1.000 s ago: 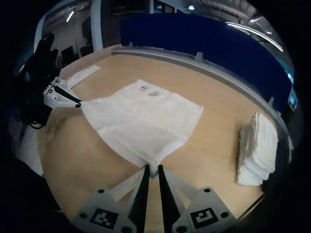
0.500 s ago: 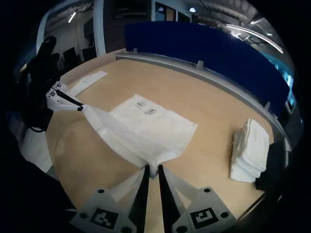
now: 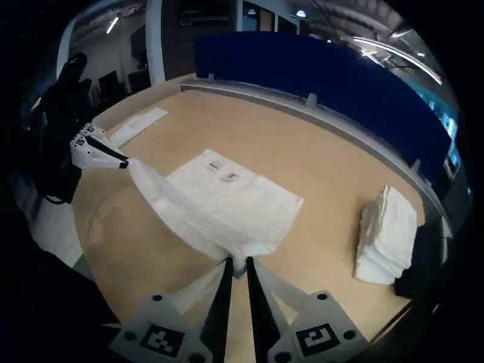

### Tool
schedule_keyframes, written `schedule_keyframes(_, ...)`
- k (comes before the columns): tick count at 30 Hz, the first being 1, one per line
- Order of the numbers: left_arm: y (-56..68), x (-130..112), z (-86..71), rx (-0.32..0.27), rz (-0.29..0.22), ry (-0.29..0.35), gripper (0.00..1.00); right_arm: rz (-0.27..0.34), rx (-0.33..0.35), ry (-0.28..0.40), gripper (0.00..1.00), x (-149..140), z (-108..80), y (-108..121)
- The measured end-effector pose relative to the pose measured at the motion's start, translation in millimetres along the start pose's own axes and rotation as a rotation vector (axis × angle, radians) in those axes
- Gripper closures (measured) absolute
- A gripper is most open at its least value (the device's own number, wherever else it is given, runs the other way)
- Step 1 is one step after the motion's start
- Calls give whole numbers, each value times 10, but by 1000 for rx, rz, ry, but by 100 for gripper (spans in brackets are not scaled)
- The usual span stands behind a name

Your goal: Fold towel

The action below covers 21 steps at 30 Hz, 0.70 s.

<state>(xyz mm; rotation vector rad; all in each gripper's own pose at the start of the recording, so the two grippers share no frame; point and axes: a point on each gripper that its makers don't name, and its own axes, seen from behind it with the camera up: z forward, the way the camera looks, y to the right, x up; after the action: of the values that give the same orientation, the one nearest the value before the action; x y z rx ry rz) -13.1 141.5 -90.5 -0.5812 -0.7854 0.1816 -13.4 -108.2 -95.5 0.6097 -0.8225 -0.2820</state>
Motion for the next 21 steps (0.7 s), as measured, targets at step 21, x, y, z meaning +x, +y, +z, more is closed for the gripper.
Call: schedule_keyframes(21, -334, 346, 464, 31, -69, -25, 92, -22, 1, -43, 83, 243, 477, 427)
